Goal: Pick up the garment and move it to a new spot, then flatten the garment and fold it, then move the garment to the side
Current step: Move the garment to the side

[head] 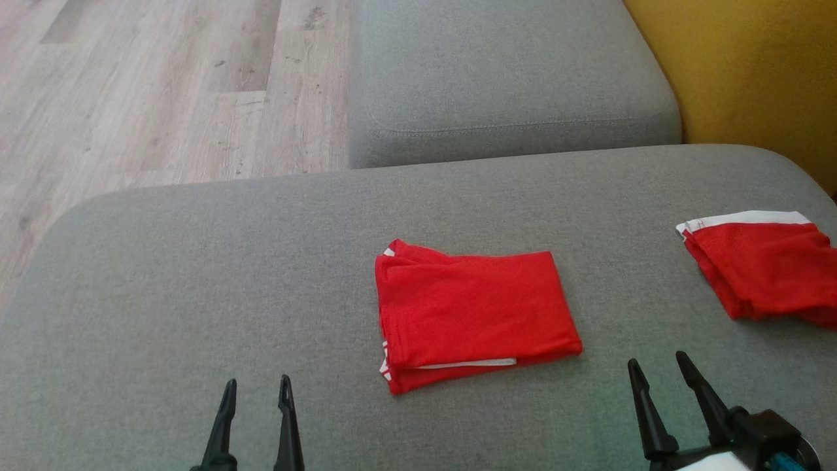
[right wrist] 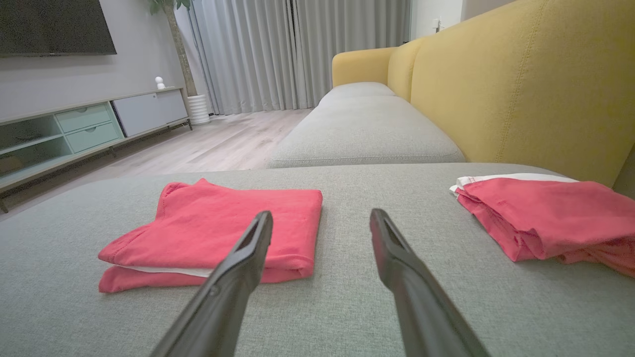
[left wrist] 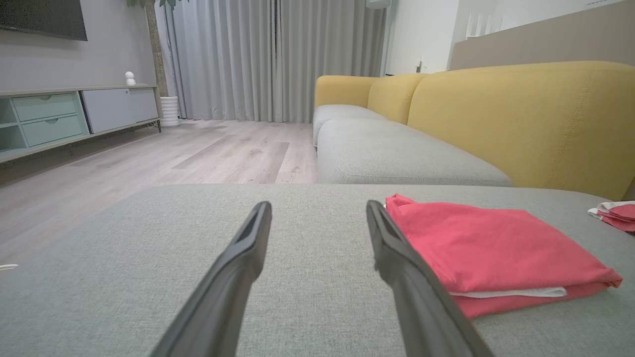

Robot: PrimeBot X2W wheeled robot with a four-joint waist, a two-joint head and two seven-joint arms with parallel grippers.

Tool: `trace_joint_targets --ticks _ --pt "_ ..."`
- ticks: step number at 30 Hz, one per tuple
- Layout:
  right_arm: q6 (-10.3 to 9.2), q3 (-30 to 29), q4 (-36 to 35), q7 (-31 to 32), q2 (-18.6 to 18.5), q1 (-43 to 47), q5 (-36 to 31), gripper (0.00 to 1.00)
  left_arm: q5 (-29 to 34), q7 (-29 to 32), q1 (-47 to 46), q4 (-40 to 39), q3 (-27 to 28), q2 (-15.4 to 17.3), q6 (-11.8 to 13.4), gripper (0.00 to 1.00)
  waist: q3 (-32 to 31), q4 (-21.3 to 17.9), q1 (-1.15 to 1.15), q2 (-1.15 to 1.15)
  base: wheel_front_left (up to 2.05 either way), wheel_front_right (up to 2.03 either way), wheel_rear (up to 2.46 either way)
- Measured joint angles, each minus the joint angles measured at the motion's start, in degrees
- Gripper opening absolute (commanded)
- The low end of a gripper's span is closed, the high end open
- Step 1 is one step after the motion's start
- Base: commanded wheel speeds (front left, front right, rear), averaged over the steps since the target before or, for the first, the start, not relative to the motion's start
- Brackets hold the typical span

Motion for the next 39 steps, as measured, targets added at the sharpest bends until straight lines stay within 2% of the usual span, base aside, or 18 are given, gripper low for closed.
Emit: trace_joint_targets --ticks 15,25,35,39 --pt "0.0 -0.07 0.07 0.0 -0.01 0.22 0.09 1.0 -0.02 0.0 1.47 0.73 0.34 -0.22 -0.55 1.0 -0.38 0.44 0.0 0.0 0.0 0.0 0.0" --pt "0.0 -0.12 0.9 0.0 -0.63 -0.42 0.52 1.0 -0.03 0.0 1.5 -1.05 -0.46 -0.24 -0.41 1.0 2.2 1.11 0.0 0.0 0.0 0.0 0.0" --pt "0.0 2.94 10.72 0.02 -3.07 -10.87 4.1 1.0 0.07 0.0 -0.08 -2.74 -3.67 -0.26 1.12 1.0 6.74 2.22 0.01 0.0 0.0 0.0 0.0" --pt "0.0 3.6 16.75 4.19 -2.9 -16.7 8.14 1.0 0.07 0.0 -1.66 -2.91 -4.9 -0.25 1.4 1.0 8.68 2.62 0.01 0.0 0.0 0.0 0.0"
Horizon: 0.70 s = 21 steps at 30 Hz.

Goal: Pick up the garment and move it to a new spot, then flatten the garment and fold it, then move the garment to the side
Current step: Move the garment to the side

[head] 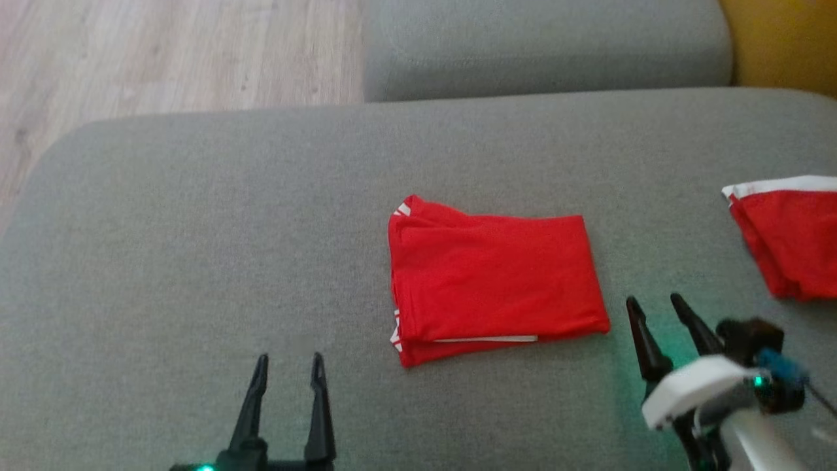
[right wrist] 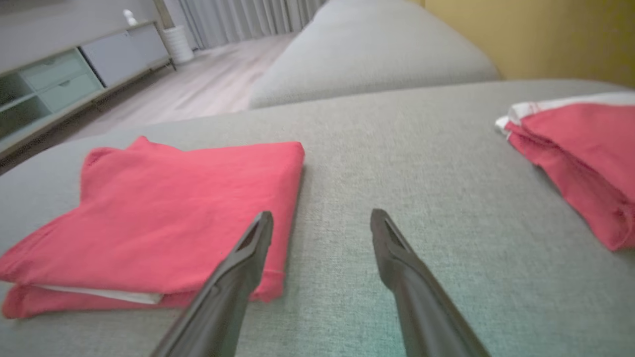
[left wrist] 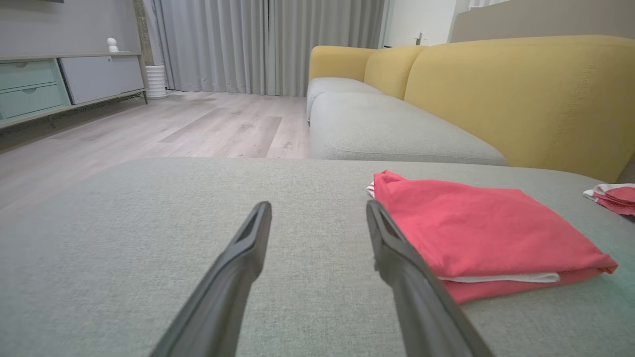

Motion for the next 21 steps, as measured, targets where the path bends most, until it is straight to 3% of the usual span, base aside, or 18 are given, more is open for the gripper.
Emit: trace_joint_targets --ticks 5,11,12,14,15,21 --pt "0.0 0.32 7.64 5.09 0.54 -8.29 3.42 1.0 -0.02 0.0 -2.8 -0.04 -2.24 -0.02 0.55 1.0 2.47 0.73 0.0 0.0 0.0 0.0 0.0" --pt "0.0 3.97 15.19 7.01 1.57 -16.43 7.77 1.0 -0.33 0.0 -5.32 0.08 -4.2 -0.07 1.16 1.0 5.19 1.8 0.01 0.0 0.0 0.0 0.0" --pt "0.0 4.91 16.57 7.67 1.66 -17.32 8.43 0.89 -0.69 0.0 -5.65 0.13 -4.43 -0.08 1.19 1.0 5.53 1.95 0.01 0.0 0.0 0.0 0.0" --pt "0.0 6.66 18.55 8.29 2.03 -18.31 10.1 0.13 -0.76 0.0 -6.08 0.13 -4.65 -0.1 1.58 1.0 6.16 2.14 0.0 0.0 0.0 0.0 0.0" --pt "0.0 7.48 18.96 8.28 2.31 -18.62 11.35 0.0 -0.76 0.0 -6.19 0.12 -4.71 -0.1 1.72 1.0 6.46 2.17 0.0 0.0 0.0 0.0 0.0" --pt "0.0 12.46 19.96 3.9 1.45 -20.91 13.26 0.0 -2.04 -0.01 -6.88 -1.93 -4.85 -0.12 2.03 1.0 7.79 0.3 0.0 0.0 0.0 0.0 0.0"
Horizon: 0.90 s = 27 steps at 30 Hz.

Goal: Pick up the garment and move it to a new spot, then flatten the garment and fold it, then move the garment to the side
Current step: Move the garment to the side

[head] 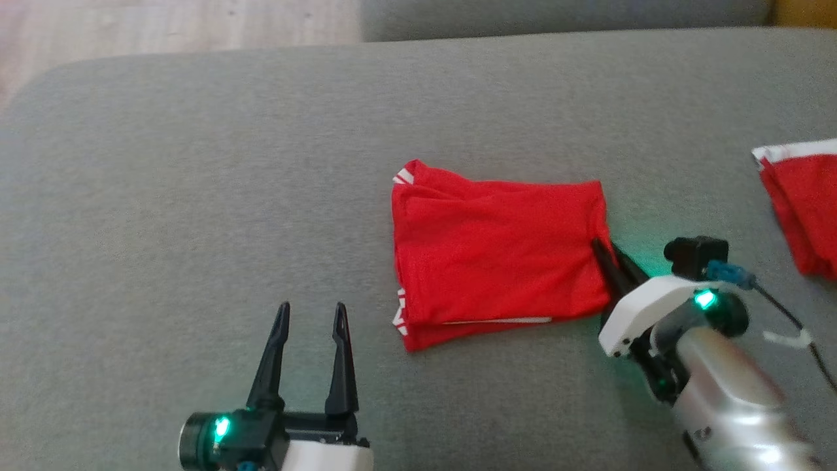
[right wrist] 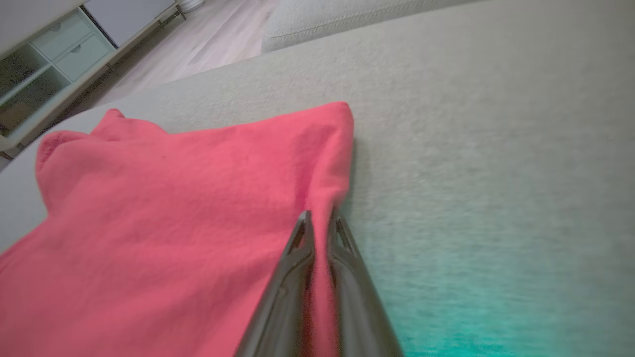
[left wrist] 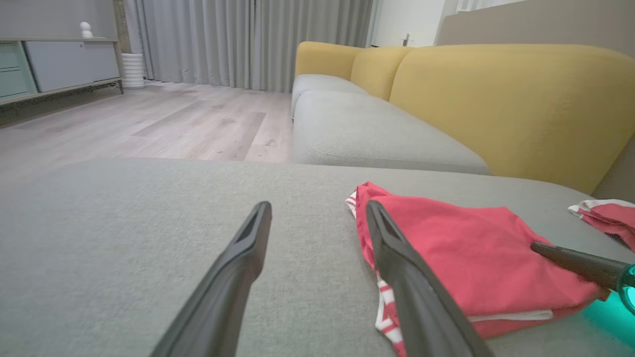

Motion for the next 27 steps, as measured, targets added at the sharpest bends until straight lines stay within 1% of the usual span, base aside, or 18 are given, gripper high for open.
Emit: trace_joint_targets --ticks 2,5,8,12,18,23,27 --pt "0.0 1.9 0.01 -1.56 -1.43 -1.18 -1.36 0.0 -0.54 -0.03 -0.4 -1.08 0.26 0.0 0.01 1.0 0.54 -1.38 0.0 0.0 0.0 0.0 0.0" --pt "0.0 3.45 -0.41 -2.96 -4.81 -3.84 -2.66 0.0 -1.71 -0.08 -0.93 -2.12 0.75 -0.01 -0.98 1.0 1.55 -3.92 0.0 0.0 0.0 0.0 0.0" --pt "0.0 4.46 -1.72 -3.52 -9.01 -6.55 -3.66 0.0 -2.29 -0.16 -1.91 -3.33 1.66 -0.04 -2.15 1.0 2.68 -6.63 0.0 0.0 0.0 0.0 0.0" --pt "0.0 4.97 -3.78 -3.53 -14.81 -9.91 -4.91 0.0 -1.9 -0.22 -3.71 -3.79 3.09 -0.07 -2.49 1.0 4.46 -9.99 0.0 0.0 0.0 0.0 0.0" --pt "0.0 4.46 -6.87 -2.3 -23.04 -14.66 -5.79 0.0 -0.97 -0.22 -5.82 -4.67 4.31 -0.1 -3.45 1.0 7.94 -13.33 0.0 0.0 0.0 0.0 0.0" --pt "0.0 1.87 -7.86 -1.26 -27.83 -17.51 -5.79 0.0 -0.94 -0.23 -6.79 -4.6 4.58 -0.1 -3.91 1.0 10.25 -14.84 0.0 0.0 0.0 0.0 0.0" --pt "0.0 -0.19 -7.84 0.21 -29.26 -18.2 -5.87 0.0 -0.88 -0.23 -7.57 -4.19 4.6 -0.1 -3.92 1.0 10.98 -14.88 0.0 0.0 0.0 0.0 0.0"
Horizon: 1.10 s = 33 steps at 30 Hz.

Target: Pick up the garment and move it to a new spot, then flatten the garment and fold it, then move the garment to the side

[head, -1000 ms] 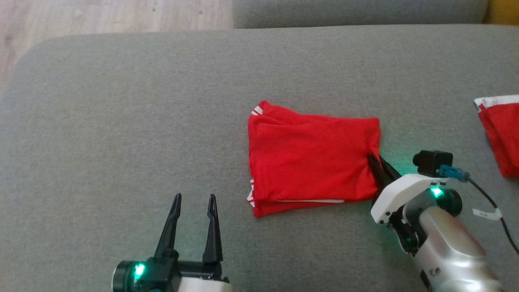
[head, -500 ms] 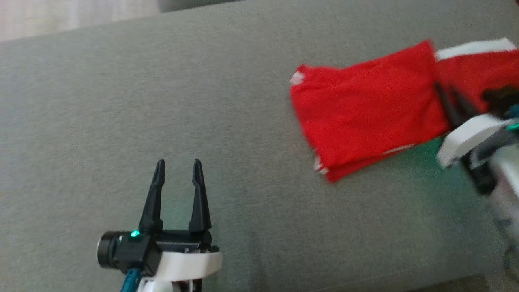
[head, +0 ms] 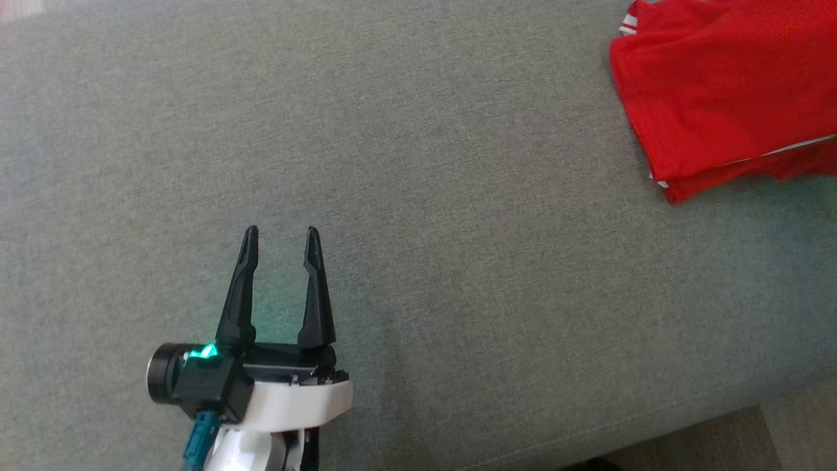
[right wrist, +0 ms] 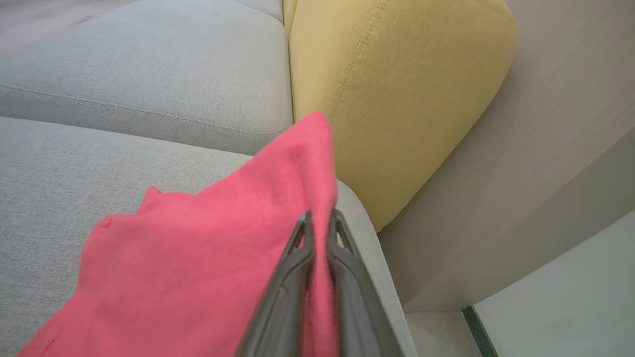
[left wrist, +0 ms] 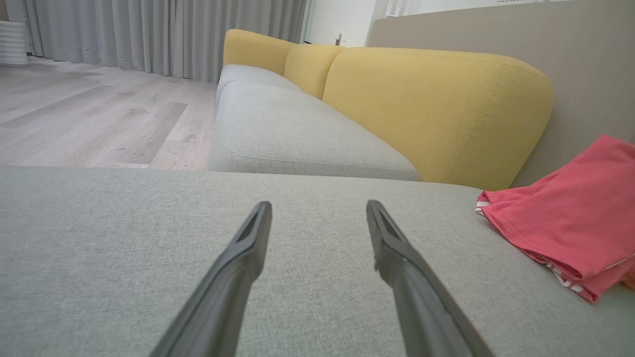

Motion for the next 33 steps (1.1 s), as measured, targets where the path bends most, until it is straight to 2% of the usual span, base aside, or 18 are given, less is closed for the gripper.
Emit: trace_joint_targets --ticks 1,2,7,14,20,23,28,33 --pt "0.0 -0.52 0.2 0.48 0.04 0.01 -0.24 0.24 0.0 0.01 -0.08 0.2 0.02 0.0 -0.01 1.0 -0.05 0.14 0.0 0.0 0.0 0.0 0.0" --pt "0.0 -1.03 0.6 0.99 0.3 0.02 -0.57 1.0 0.0 0.0 -0.09 0.48 0.11 0.0 0.0 1.0 -0.24 0.26 0.0 0.0 0.0 0.0 0.0" --pt "0.0 -4.45 2.79 0.48 3.81 1.77 -4.24 1.0 -0.01 0.01 0.01 1.72 0.46 -0.01 0.0 1.0 -2.47 1.04 -0.01 0.0 0.0 0.0 0.0" --pt "0.0 -6.19 2.27 -5.6 15.52 15.65 -5.79 1.0 -0.7 0.01 2.99 4.75 0.82 -0.05 -0.52 1.0 -8.45 2.83 -0.02 0.0 0.0 0.0 0.0" --pt "0.0 -5.88 -1.92 -8.03 23.19 27.78 -5.31 1.0 -0.69 0.01 6.93 7.94 0.78 -0.07 -1.55 1.0 -14.91 4.76 -0.02 0.0 0.0 0.0 0.0" --pt "0.0 -7.75 -9.22 -8.23 25.97 33.57 -6.24 1.0 -0.67 0.01 9.46 8.91 0.85 -0.05 -1.55 1.0 -18.33 5.88 -0.03 0.0 0.0 0.0 0.0" --pt "0.0 -14.48 -22.46 -8.29 29.94 42.4 -11.26 1.0 -0.07 0.01 11.82 8.13 1.56 -0.05 -1.56 1.0 -22.37 8.47 -0.03 0.0 0.0 0.0 0.0" --pt "0.0 -18.8 -29.69 -8.31 33.11 51.0 -15.74 1.0 1.05 0.01 13.79 7.25 2.9 -0.05 -1.58 1.0 -24.95 11.2 -0.02 0.0 0.0 0.0 0.0"
